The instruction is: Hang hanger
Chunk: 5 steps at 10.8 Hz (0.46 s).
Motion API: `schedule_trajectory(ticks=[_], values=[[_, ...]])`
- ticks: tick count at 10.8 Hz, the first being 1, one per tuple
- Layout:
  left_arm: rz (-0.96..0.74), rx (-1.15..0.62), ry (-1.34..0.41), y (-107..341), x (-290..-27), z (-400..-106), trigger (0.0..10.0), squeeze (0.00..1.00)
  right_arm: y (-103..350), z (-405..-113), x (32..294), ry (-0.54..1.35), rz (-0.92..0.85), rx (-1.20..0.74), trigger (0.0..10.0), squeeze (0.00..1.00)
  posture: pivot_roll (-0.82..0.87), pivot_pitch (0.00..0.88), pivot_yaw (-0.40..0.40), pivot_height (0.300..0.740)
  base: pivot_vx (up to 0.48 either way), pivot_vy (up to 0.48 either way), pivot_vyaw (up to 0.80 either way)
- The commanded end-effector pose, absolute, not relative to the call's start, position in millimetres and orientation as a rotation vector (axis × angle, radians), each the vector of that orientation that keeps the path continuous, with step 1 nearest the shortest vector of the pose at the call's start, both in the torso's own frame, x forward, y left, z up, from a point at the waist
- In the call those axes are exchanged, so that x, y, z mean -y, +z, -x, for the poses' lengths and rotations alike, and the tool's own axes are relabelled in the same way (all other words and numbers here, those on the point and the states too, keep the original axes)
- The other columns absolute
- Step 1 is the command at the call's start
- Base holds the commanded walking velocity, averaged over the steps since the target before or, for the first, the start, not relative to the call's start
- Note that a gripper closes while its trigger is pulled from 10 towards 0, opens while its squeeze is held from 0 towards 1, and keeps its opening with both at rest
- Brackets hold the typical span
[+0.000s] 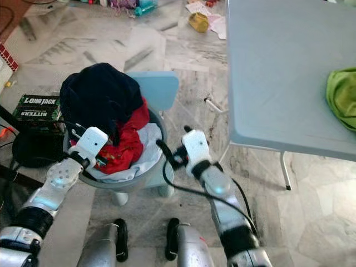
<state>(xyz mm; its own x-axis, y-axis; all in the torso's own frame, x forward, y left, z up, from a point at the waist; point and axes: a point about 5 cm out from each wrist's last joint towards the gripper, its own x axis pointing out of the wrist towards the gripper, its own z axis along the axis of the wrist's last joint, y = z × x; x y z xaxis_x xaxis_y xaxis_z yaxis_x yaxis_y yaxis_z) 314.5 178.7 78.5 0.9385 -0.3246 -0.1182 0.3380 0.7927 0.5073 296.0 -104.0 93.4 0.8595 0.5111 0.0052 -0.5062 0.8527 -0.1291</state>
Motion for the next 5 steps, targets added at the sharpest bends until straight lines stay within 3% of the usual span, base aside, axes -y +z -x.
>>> schedule_trajectory(ticks=[1, 2, 3, 5], values=[[-0.533, -0.038, -0.364, 75.7, -179.6, -309.3, 0.0, 0.0, 87.5, -295.6, 113.4, 0.49, 0.122, 0.013, 10.0, 0.0, 0.07, 0.237, -0.123, 0.74, 0.0, 0.0, 0.0], [-0.483, 0.009, -0.335, 88.0, -180.1, -312.3, 0.0, 0.0, 84.9, -294.5, 114.7, 0.481, 0.13, 0.009, 10.0, 0.0, 0.08, 0.236, -0.124, 0.74, 0.0, 0.0, 0.0], [-0.24, 0.162, -0.308, 141.2, -165.8, -327.0, 0.0, 0.0, 85.1, -294.7, 114.7, 0.475, 0.132, 0.013, 10.0, 0.0, 0.08, 0.226, -0.129, 0.74, 0.0, 0.0, 0.0], [-0.133, 0.41, -0.368, 219.9, -146.9, -340.5, 0.0, 0.0, 83.6, -298.1, 111.4, 0.467, 0.134, 0.011, 10.0, 0.0, 0.1, 0.21, -0.129, 0.74, 0.0, 0.0, 0.0]])
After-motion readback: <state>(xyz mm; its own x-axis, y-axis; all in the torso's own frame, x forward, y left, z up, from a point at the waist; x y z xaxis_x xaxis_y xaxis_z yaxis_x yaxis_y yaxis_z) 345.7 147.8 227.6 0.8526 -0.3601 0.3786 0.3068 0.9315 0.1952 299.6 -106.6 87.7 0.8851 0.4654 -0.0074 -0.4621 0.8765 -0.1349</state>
